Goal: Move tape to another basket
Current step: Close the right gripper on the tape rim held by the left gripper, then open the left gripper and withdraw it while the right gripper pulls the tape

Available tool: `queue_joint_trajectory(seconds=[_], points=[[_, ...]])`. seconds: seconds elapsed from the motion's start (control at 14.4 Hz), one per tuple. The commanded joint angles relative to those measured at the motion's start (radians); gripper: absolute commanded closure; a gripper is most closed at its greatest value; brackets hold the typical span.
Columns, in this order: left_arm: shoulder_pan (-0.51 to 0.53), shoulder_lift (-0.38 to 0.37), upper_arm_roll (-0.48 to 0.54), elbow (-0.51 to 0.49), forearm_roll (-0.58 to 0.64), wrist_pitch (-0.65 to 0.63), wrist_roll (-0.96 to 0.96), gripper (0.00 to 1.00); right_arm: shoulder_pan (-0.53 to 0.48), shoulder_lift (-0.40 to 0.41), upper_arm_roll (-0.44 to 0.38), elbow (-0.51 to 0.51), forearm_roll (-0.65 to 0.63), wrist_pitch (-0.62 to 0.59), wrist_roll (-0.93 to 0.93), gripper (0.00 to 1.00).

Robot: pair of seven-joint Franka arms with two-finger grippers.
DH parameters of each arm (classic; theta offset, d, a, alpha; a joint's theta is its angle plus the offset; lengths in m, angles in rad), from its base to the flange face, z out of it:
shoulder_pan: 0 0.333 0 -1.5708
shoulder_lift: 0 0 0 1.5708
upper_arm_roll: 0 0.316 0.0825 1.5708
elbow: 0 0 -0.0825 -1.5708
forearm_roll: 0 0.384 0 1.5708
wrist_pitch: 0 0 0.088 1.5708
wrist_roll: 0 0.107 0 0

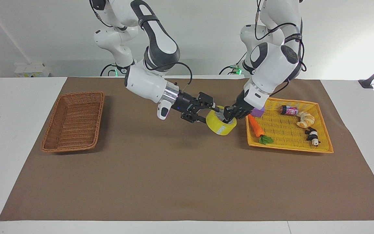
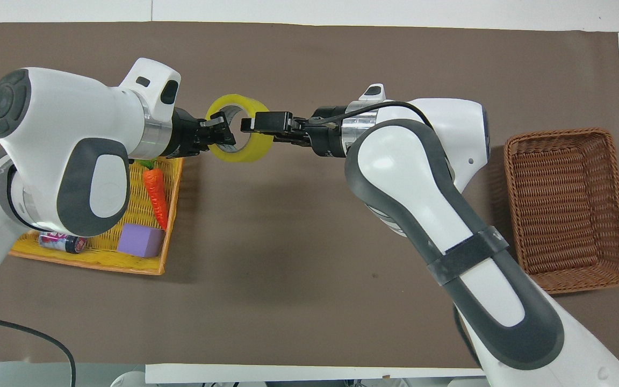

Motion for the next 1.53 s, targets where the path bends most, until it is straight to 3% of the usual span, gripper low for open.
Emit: queue_joint_trajectory(seconds=[0.0,0.35,0.49,0.7,0.77,0.98,1.04,1.11,1.18,1.32,1.46], points=[[-0.006,-0.012,0.009,-0.008,0.000,0.004,0.002,0.99,0.020,0.010,-0.003,0.007,0.011,0.037,-0.018,0.13],[-0.006,-0.012,0.009,-0.008,0.000,0.004,0.004,0.99,0.024,0.010,-0.003,0.003,0.008,0.040,-0.024,0.22],[-0.006,-0.015,0.009,-0.017,0.000,0.004,0.004,0.99,0.018,0.010,-0.003,0.003,0.008,0.035,-0.034,0.40],[-0.006,-0.015,0.009,-0.020,0.003,0.003,0.004,0.99,0.014,0.010,-0.005,0.001,0.010,0.040,-0.032,0.94],[-0.006,-0.017,0.009,-0.020,0.003,0.004,0.002,0.99,0.014,0.010,-0.005,0.000,0.010,0.043,-0.029,1.00],[-0.006,-0.017,0.009,-0.020,0.003,0.003,0.002,0.97,0.014,0.010,-0.005,0.000,0.011,0.043,-0.029,1.00],[-0.006,-0.015,0.008,-0.014,0.003,0.001,0.001,0.78,0.014,0.010,-0.005,0.000,0.011,0.043,-0.031,1.00],[-0.005,-0.014,0.008,-0.007,0.003,0.001,0.001,0.35,0.014,0.010,-0.005,0.000,0.011,0.042,-0.031,1.00],[-0.009,-0.014,0.009,0.002,0.003,0.006,-0.001,0.00,0.014,0.010,-0.005,0.000,0.011,0.041,-0.031,1.00],[-0.005,-0.034,0.014,0.053,0.003,-0.043,-0.010,0.00,0.014,0.010,-0.005,0.000,0.011,0.041,-0.031,1.00],[0.020,-0.054,0.021,0.134,0.001,-0.170,-0.009,0.00,0.004,0.007,-0.005,-0.003,0.010,0.037,-0.040,1.00]])
